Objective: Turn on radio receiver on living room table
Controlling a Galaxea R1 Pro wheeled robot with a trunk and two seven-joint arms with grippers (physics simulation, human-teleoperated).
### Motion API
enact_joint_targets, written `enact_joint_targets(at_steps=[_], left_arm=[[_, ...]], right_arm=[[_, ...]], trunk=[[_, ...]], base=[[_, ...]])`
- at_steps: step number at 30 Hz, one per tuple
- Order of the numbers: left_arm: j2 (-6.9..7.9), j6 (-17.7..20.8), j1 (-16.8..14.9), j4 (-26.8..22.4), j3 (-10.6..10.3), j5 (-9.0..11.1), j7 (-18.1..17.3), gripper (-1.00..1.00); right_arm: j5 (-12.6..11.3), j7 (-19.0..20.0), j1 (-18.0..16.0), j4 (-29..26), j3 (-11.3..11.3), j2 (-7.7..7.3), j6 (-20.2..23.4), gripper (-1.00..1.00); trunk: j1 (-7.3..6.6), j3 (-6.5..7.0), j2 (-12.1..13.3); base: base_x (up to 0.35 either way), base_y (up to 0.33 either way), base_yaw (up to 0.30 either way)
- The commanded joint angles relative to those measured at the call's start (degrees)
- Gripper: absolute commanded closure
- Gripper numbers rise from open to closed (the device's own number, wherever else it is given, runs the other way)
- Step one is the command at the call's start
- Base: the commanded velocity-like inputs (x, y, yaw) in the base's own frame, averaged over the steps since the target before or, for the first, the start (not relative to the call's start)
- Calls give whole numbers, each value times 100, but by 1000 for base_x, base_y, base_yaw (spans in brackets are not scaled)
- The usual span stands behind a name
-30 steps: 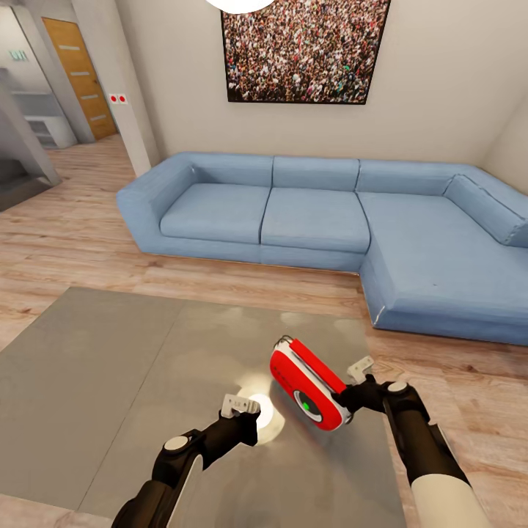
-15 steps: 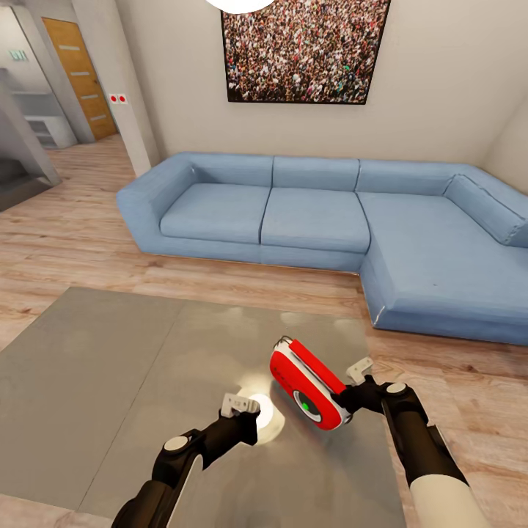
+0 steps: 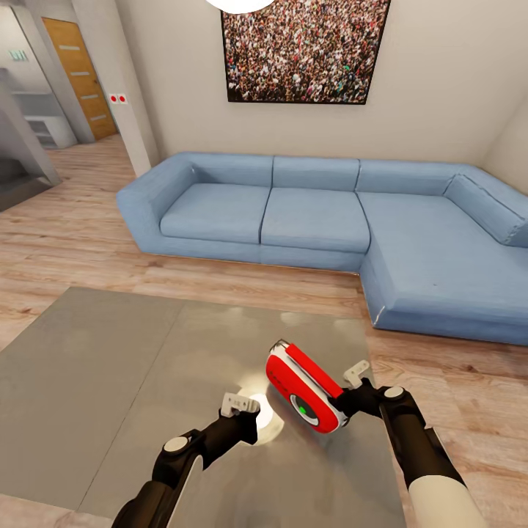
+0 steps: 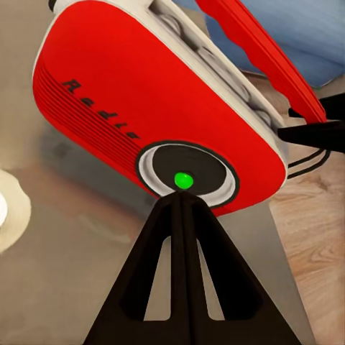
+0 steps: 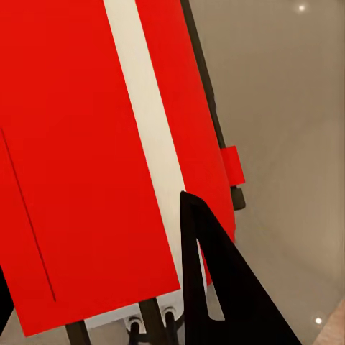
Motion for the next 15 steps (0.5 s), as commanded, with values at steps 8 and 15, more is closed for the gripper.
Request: enact_joint_targets(at_steps=[8,15], left_arm=[[0,-2,0,4,0,0,0,100],[0,-2,5,4,-4,0,0,100]], right_arm=[[-32,-1,-1,-1,-6,5,0,-100],[-32,6,-1,-1,-7,-2,7,-100]], trunk=[[0,0,0],[0,0,0]], base=[[0,0,0],[0,0,0]])
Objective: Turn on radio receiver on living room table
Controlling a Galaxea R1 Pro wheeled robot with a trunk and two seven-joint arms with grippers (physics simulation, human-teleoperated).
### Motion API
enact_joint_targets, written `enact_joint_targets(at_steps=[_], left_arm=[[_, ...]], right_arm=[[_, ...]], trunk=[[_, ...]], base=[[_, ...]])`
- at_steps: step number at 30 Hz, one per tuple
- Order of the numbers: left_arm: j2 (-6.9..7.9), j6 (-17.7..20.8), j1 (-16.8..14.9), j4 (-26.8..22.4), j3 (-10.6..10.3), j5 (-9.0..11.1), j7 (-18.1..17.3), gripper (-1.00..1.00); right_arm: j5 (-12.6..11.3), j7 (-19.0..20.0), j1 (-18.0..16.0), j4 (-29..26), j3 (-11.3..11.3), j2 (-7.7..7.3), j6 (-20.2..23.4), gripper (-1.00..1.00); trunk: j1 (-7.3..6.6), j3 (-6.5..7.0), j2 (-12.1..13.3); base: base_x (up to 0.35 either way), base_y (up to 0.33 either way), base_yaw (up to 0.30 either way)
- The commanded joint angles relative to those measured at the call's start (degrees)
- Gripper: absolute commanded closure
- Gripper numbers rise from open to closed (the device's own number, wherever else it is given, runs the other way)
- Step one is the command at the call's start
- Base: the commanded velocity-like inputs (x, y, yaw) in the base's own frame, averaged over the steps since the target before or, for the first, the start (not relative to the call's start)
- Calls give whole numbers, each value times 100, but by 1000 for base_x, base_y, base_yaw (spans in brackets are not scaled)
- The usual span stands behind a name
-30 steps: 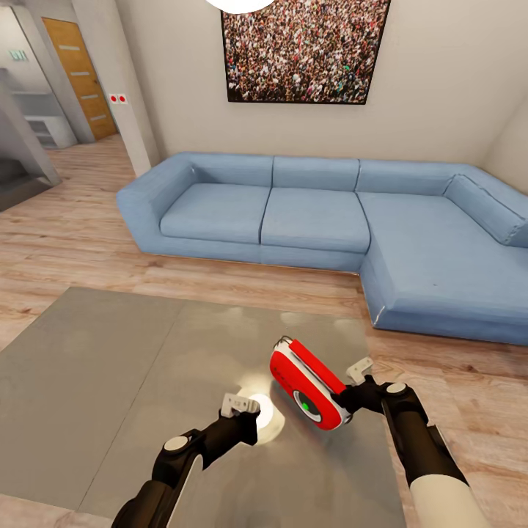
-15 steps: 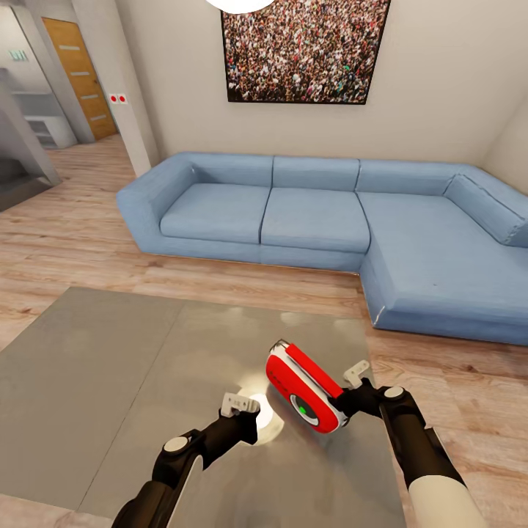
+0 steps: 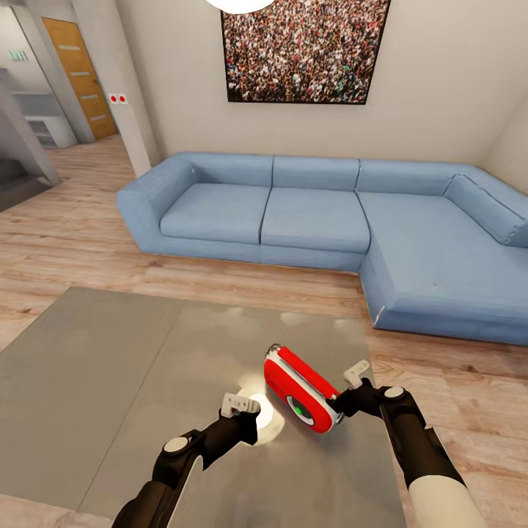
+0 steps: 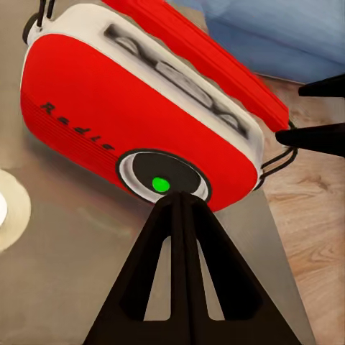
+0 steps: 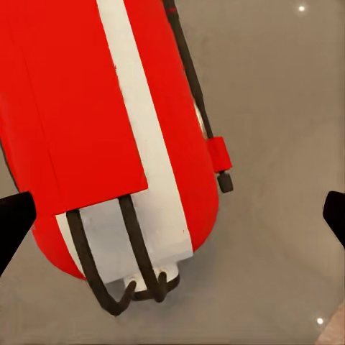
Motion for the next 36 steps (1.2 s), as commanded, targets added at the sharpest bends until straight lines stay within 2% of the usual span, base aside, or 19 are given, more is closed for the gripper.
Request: enact_joint_targets(at_steps=[1,12,17,21,23,26,29,36], left_arm=[[0,0,1,0,-2,0,0,100],[0,0,-5,0,-2,-2,0,100],[0,0,-3,0,-5,-7,0,100],[0,0,-2,0,-1,-8,0,100],[0,0,-3,0,-1,-8,0,100],[0,6,-2,0,0,-11,0,100],[0,16,-5,-6,0,-15,3,100],[0,80,-2,-29,-12,-27,9,100]], right_arm=[[0,1,0,0,0,0,1,-100],[4,27,0,-5,-8,-24,5,-100],[1,181,0,-250,5,-25,37,-100],[27,1014,0,-1082,8,-10,252,-100],[54,1645,12,-1798,4,-23,724,-100],[85,2133,22,-2566,-6,-43,1282,-100],[100,2330,25,-2917,-23,-59,1542,-100],[144,2408,26,-3030,-43,-71,1651,-100]], trunk=[[0,0,0],[0,0,0],[0,0,0],[0,0,0],[0,0,0],[0,0,0],[0,0,0],[0,0,0]], base=[[0,0,0],[0,0,0],[0,0,0],[0,0,0],[0,0,0],[0,0,0],[0,0,0],[0,0,0]])
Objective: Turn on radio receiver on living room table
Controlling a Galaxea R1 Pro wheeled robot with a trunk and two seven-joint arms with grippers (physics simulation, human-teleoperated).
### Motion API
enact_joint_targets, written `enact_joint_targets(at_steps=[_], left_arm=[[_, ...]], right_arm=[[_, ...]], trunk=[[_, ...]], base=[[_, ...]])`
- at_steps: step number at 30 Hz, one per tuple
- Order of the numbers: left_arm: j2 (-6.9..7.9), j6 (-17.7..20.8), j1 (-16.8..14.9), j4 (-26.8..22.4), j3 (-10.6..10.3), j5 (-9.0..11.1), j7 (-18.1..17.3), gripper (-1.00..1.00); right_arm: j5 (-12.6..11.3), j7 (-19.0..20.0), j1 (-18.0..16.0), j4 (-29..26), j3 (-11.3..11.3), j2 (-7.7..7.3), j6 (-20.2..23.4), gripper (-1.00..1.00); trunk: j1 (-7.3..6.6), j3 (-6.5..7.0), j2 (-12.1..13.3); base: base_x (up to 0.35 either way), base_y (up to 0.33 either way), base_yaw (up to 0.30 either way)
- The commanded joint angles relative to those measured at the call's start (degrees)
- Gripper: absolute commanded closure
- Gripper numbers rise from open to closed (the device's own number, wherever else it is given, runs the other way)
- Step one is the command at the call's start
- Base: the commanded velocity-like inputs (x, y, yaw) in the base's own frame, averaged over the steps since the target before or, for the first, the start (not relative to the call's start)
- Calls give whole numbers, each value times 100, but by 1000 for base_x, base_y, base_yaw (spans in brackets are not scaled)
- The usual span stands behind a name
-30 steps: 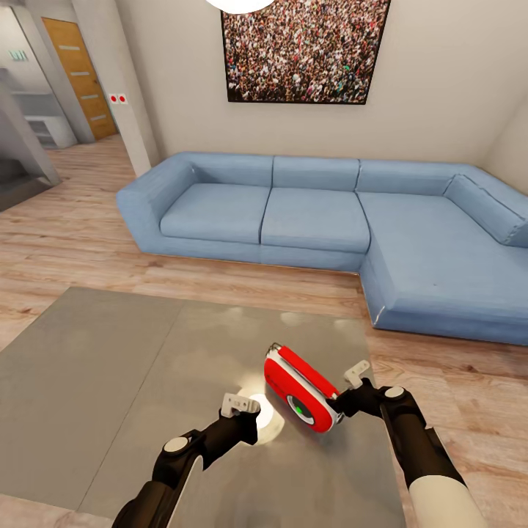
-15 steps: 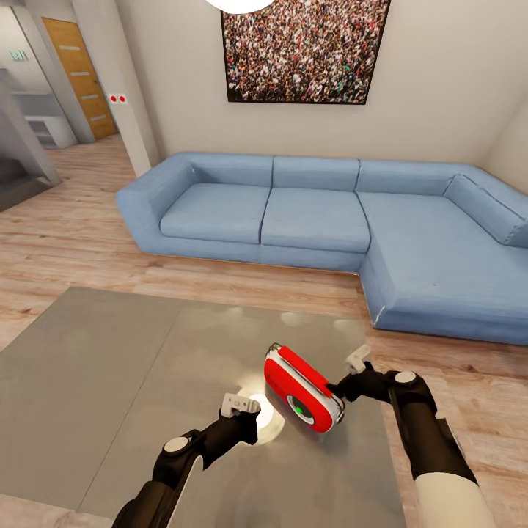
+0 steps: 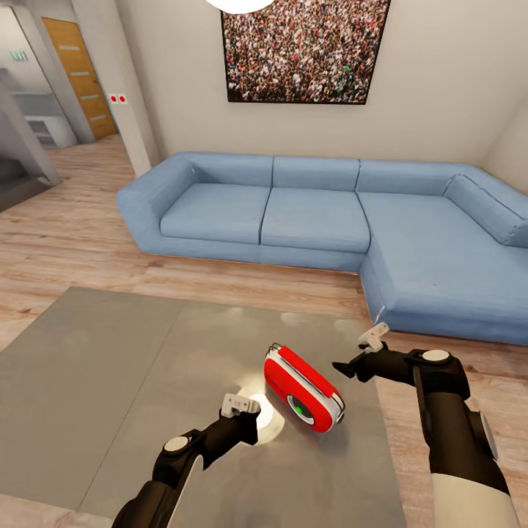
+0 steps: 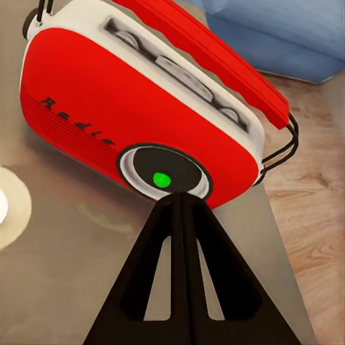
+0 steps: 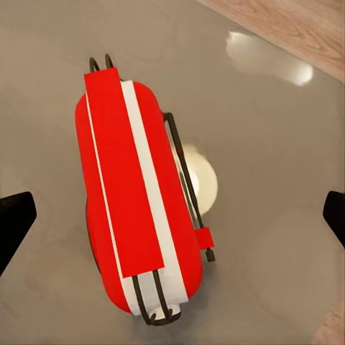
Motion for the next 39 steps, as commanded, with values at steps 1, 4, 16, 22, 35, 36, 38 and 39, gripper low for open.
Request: enact_joint_targets(at_steps=[1,4,16,22,35,36,38,39], left_arm=[[0,4,1,1,1,0,0,100],[-2,14,2,0,6,3,4,100],[-17,22,2,-12,27,-28,69,100],[-11,25,1,-45,23,-10,66,100],[-9,223,1,-309,-8,-41,62,100],[-9,223,0,-311,-9,-41,62,100],[-9,222,-2,-308,-6,-39,62,100],[-9,221,-3,-307,-5,-37,62,100]], right_arm=[[9,0,0,-1,0,0,-1,-100],[44,2,0,-2,-1,0,-4,-100],[73,-7,0,-2,-1,0,-7,-100],[76,-4,0,2,-1,0,-13,-100],[75,2,0,2,-20,0,-12,-100],[76,2,0,0,-40,0,-14,-100],[76,2,0,0,-60,0,-26,-100],[76,2,0,1,-68,0,-31,-100]], trunk=[[0,0,0],[0,0,0],[0,0,0],[0,0,0],[0,0,0],[0,0,0],[0,0,0],[0,0,0]], base=[[0,0,0],[0,0,0],[0,0,0],[-33,0,0],[-310,0,0],[-345,0,0],[-345,0,0],[-336,0,0]])
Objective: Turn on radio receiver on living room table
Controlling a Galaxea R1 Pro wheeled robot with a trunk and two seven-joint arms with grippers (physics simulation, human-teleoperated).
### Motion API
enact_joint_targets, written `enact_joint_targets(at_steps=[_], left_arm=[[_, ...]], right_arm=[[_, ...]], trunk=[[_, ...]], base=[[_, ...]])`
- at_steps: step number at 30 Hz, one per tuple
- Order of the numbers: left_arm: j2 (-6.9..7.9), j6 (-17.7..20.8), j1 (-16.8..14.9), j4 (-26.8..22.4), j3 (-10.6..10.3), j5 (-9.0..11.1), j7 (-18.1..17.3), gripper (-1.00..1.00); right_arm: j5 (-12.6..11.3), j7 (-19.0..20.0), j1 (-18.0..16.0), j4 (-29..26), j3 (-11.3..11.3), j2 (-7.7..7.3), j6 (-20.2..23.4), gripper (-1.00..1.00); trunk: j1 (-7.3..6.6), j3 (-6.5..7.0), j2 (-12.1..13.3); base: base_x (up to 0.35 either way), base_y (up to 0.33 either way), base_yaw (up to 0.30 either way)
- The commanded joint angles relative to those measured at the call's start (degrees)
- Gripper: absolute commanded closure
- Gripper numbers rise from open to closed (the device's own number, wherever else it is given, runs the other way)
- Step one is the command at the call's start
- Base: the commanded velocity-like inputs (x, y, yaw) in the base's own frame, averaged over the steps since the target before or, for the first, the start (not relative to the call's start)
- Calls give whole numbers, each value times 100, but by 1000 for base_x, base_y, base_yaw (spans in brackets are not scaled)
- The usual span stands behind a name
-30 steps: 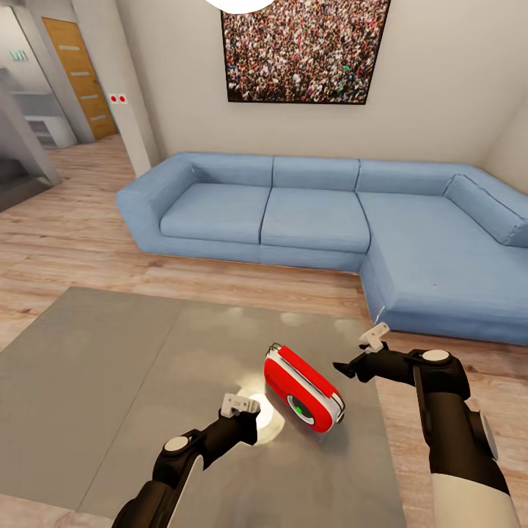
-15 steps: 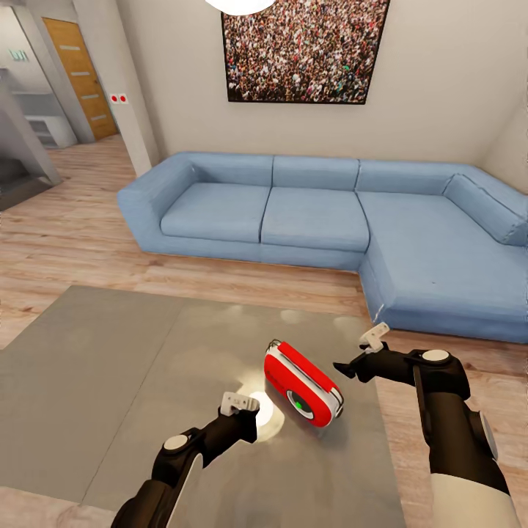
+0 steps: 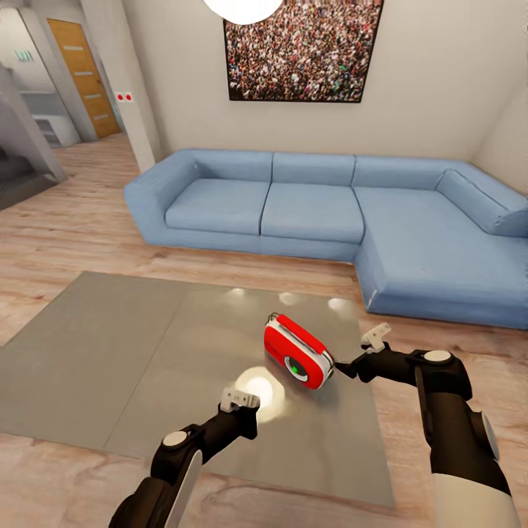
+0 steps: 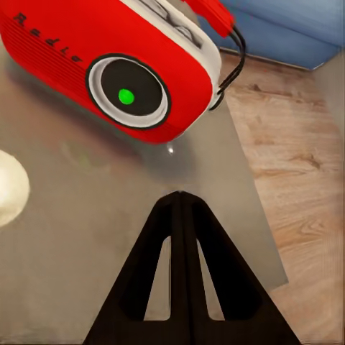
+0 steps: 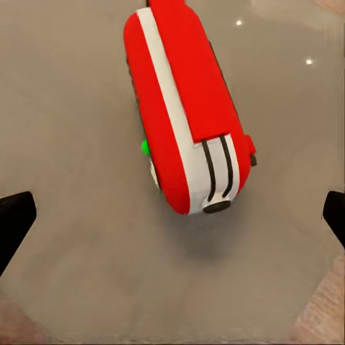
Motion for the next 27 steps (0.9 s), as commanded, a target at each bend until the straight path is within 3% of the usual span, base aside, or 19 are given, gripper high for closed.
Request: enact_joint_targets(at_steps=[1,6,12,16,27], left_arm=[[0,-1,1,1,-1,2,0,100],[0,-2,1,2,2,3,0,100],[0,-2,3,2,2,7,0,100],[0,-2,4,2,8,16,0,100],[4,-2,5,11,11,30,0,100]], right_arm=[[0,0,0,2,-8,0,-4,-100],[0,0,0,5,-22,-2,-13,-100],[1,-13,0,4,-467,-63,-18,-100],[3,-31,0,5,-601,-69,-21,-100],[29,-35,0,6,-636,-78,-27,-100]], trunk=[[0,0,0],[0,0,0],[0,4,0],[0,30,0],[0,127,0]], base=[[-290,0,0],[-129,0,0],[-8,0,0],[-1,0,0],[0,0,33]])
